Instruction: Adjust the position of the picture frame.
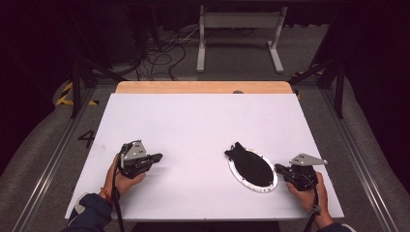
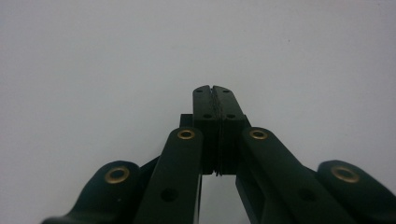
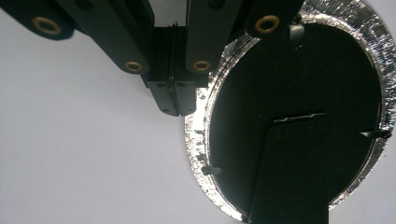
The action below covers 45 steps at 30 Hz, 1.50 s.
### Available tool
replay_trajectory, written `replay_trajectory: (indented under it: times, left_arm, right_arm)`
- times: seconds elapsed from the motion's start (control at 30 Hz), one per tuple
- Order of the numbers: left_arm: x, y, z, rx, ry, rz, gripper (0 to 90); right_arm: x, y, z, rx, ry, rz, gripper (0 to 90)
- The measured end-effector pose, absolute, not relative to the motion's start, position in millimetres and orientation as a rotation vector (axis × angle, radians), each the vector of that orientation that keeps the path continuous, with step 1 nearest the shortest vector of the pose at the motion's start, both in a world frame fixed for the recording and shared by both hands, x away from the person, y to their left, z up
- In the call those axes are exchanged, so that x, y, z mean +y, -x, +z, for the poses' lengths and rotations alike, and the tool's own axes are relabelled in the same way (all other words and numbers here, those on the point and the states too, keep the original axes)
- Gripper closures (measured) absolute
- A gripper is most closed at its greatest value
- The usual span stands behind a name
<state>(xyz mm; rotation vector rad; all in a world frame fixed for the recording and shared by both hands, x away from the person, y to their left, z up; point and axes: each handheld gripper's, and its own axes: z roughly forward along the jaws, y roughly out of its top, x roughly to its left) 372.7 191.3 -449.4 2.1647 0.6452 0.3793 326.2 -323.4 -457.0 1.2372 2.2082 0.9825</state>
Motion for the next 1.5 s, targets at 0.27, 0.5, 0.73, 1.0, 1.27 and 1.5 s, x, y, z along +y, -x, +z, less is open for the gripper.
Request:
replay_trajectory:
  times: [0.27, 0.5, 0.73, 1.0, 1.27, 1.5]
  left_arm:
    - [183, -375, -452, 0.622, -2.19, 0.364, 88.5]
    - [179, -375, -453, 0.608, -2.203, 0.349, 88.5]
    - [173, -376, -455, 0.594, -2.22, 0.338, 89.4]
    - [159, -378, -455, 0.541, -2.235, 0.333, 89.5]
    - [160, -379, -455, 0.551, -2.23, 0.324, 89.4]
    - [150, -393, -446, 0.553, -2.183, 0.319, 89.4]
  right_arm:
    - [-311, -339, -456, 2.233, -1.23, 0.987, 90.0]
    - [-295, -350, -456, 2.258, -1.199, 0.976, 90.0]
    - [-277, -356, -456, 2.273, -1.158, 0.961, 90.0]
    - [-261, -357, -456, 2.285, -1.12, 0.954, 90.0]
    - [-272, -319, -447, 2.334, -1.045, 1.021, 90.0]
    - [-274, -282, -445, 2.391, -1.028, 1.067, 90.0]
